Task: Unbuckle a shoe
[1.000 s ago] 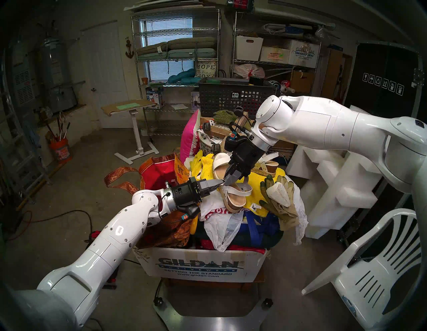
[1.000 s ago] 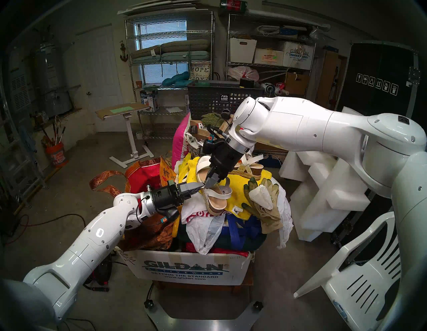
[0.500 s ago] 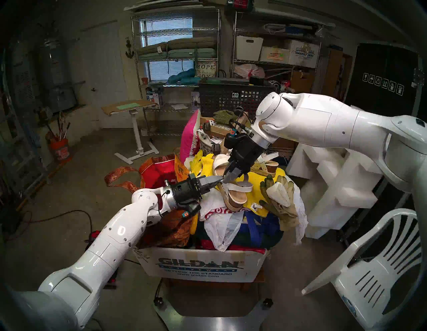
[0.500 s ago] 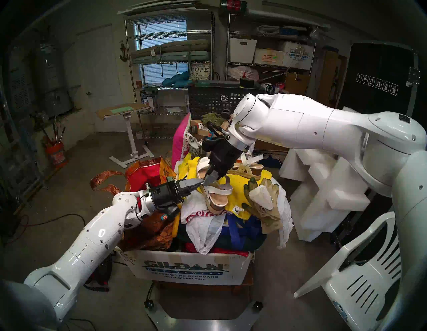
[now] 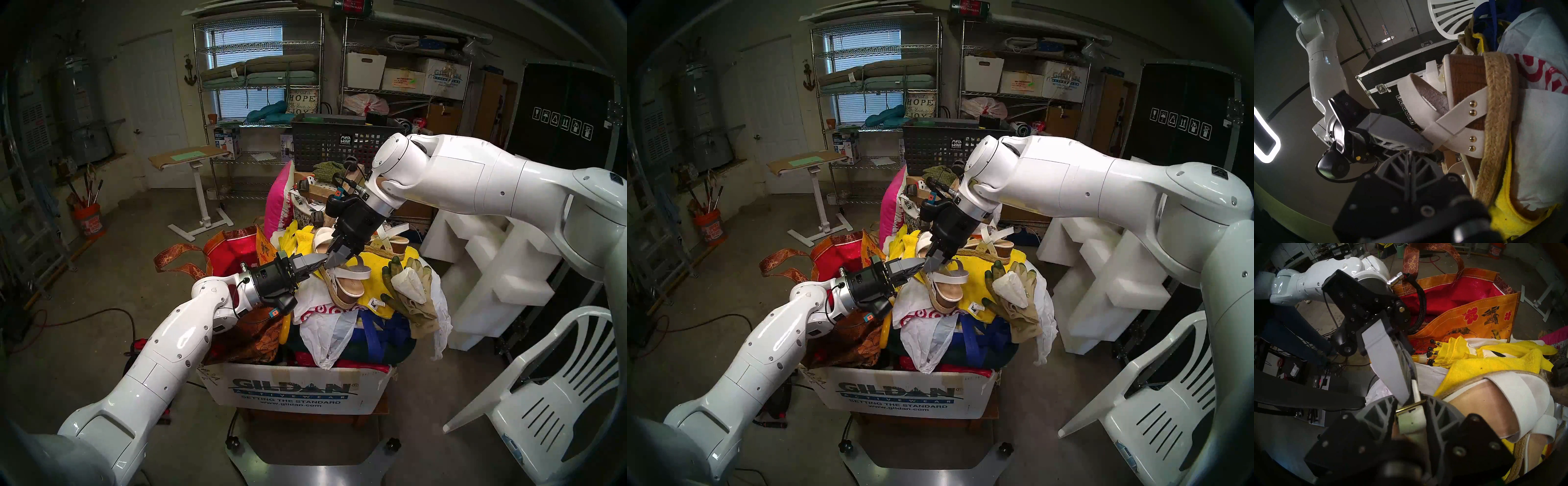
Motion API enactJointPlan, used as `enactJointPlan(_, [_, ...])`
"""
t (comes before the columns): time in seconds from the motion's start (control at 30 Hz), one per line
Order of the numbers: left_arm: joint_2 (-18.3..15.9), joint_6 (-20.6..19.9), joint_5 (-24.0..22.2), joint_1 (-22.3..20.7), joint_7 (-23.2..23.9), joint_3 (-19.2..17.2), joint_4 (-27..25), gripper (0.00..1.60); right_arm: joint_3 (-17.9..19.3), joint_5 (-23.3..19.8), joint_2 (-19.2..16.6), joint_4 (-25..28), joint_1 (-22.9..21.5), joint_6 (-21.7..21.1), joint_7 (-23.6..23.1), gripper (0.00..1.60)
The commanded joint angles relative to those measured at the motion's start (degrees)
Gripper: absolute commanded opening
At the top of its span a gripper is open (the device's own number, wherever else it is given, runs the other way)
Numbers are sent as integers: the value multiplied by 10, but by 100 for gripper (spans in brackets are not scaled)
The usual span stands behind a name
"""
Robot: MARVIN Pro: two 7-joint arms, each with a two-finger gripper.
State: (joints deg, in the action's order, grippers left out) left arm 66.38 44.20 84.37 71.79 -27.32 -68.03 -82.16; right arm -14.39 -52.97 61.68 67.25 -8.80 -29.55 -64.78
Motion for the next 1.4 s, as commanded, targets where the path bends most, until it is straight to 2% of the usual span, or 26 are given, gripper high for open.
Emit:
enactJointPlan(0.0, [2, 1, -29, 10, 11, -20, -44, 0, 5, -2, 0, 16, -9, -11, 3, 62])
enactJointPlan(0.03, [0, 1, -29, 12, 13, -21, -46, 0, 5, -2, -3, 19, -10, -12, 3, 62])
enactJointPlan(0.13, [0, 1, -30, 15, 17, -24, -47, 0, 6, -1, -12, 35, -16, -22, 7, 93])
enactJointPlan(0.23, [1, 1, -28, 17, 18, -25, -44, 0, 7, 0, -21, 51, -21, -33, 14, 93])
enactJointPlan(0.33, [2, 1, -25, 17, 16, -24, -39, 0, 9, 0, -29, 65, -26, -41, 21, 110])
enactJointPlan(0.57, [3, 2, -20, 17, 12, -21, -31, 0, 19, 4, -48, 94, -42, -55, 48, 129])
enactJointPlan(0.77, [3, 1, -18, 17, 10, -20, -28, 0, 27, 7, -60, 112, -52, -62, 71, 125])
enactJointPlan(0.83, [3, 1, -17, 17, 9, -21, -27, 0, 28, 9, -62, 116, -54, -66, 73, 129])
enactJointPlan(1.03, [4, 0, -17, 17, 6, -20, -24, 0, 31, 21, -66, 127, -51, -72, 104, 128])
enactJointPlan(1.17, [4, -1, -15, 16, 4, -20, -22, 0, 29, 30, -65, 128, -53, -77, 106, 128])
enactJointPlan(1.37, [5, -2, -12, 14, 2, -19, -19, 0, 30, 35, -72, 131, -56, -80, 102, 117])
